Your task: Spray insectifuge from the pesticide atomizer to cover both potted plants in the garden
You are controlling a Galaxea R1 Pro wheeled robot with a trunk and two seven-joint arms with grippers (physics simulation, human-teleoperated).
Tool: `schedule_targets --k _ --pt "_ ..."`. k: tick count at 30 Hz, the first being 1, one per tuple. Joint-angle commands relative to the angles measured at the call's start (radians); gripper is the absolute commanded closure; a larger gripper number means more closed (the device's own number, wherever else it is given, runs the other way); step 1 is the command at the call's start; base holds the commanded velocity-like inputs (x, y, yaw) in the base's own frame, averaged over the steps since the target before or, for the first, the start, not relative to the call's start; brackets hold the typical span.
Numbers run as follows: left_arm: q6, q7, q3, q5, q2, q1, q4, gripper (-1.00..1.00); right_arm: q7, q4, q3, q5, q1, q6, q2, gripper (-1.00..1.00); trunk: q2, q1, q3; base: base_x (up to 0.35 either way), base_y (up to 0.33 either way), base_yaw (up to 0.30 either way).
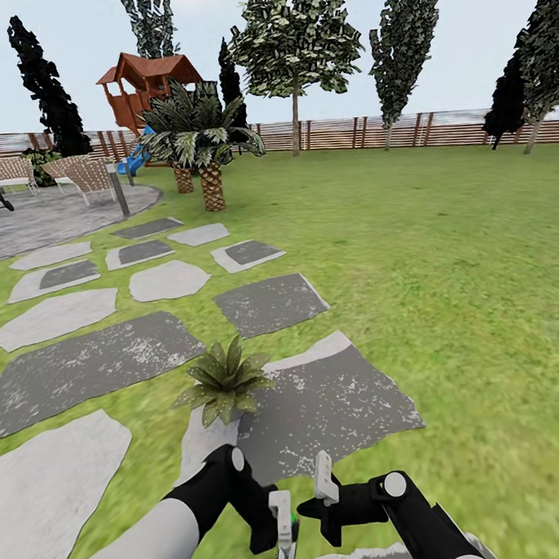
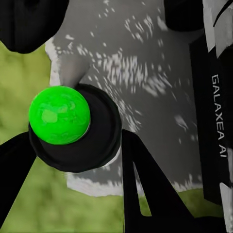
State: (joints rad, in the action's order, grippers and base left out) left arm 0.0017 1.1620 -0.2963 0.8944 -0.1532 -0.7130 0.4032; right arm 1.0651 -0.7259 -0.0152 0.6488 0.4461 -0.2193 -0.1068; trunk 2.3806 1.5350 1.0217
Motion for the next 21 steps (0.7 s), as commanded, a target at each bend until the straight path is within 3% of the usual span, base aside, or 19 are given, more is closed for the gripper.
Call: schedule_targets --k 1,18,21 --pt "-0.001 0.014 -0.001 -0.001 0.000 -0.001 0.003 1.00 0.001 -0.001 -0.002 0.009 0.000 -0.008 -0.001 1.00 0.000 0.000 0.001 0.000 0.000 0.000" --pt "0.001 0.016 0.008 -0.009 0.003 -0.001 0.008 1.00 0.001 -0.001 -0.002 0.009 0.000 -0.008 -0.001 1.00 0.000 0.000 0.001 0.000 0.000 0.000" --pt "-0.002 0.016 0.007 -0.051 0.003 -0.001 0.008 1.00 0.001 -0.001 -0.002 0.009 0.000 -0.009 -0.002 1.00 0.000 0.000 0.001 0.000 0.000 0.000"
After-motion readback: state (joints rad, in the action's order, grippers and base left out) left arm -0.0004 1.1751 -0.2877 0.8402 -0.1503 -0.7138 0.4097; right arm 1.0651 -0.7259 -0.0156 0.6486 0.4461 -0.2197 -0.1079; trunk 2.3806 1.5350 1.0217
